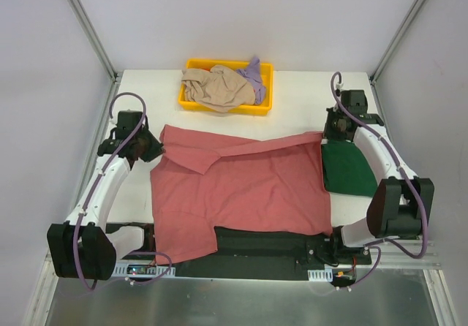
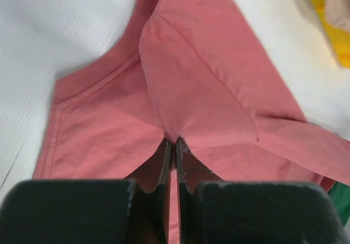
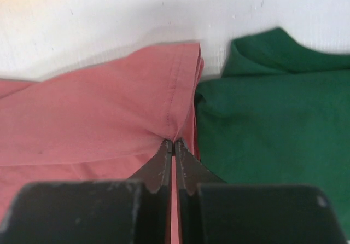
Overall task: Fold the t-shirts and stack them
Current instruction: Fold the flattened tshirt in 1/3 of the way
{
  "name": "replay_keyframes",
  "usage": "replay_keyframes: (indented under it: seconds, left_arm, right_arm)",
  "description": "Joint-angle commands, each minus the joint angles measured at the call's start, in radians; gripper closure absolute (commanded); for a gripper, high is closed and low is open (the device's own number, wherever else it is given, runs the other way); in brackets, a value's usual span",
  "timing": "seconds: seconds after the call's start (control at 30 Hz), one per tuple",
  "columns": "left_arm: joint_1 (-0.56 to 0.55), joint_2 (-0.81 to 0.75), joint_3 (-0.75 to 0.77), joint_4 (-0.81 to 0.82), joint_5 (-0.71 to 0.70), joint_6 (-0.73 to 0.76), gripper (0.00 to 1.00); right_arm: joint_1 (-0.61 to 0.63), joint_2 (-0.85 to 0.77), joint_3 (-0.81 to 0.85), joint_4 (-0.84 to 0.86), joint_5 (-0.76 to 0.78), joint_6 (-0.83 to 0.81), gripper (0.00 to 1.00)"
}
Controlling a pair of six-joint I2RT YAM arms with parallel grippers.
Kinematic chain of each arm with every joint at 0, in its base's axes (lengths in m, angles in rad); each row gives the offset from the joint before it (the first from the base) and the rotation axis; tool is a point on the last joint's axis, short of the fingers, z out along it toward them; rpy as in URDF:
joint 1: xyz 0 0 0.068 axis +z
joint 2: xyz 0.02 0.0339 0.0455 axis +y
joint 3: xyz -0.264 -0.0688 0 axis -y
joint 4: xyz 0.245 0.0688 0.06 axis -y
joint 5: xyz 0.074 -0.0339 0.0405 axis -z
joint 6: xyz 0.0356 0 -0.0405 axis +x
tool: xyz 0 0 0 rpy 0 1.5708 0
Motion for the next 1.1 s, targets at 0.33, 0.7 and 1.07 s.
replay_keyframes:
  seconds: [0.33, 0.7, 1.07]
  left_arm:
    - [-0.003, 0.011, -0.112, -0.044, -0.020, -0.024, 1.00]
    - [-0.003, -0.035, -0.074, -0.139, -0.081, 0.005, 0.01]
    - [-0.085, 0.329, 0.231, 0.082, 0.145, 0.008, 0.01]
  right_arm:
    - [0.005, -0.204, -0.214, -0.131, 0.104, 0.092, 0.95]
    - [0.021, -0.305, -0.231, -0.188, 0.075, 0.072, 0.31]
    - [0.099, -0.134, -0.129, 0.130, -0.325, 0.146, 0.04]
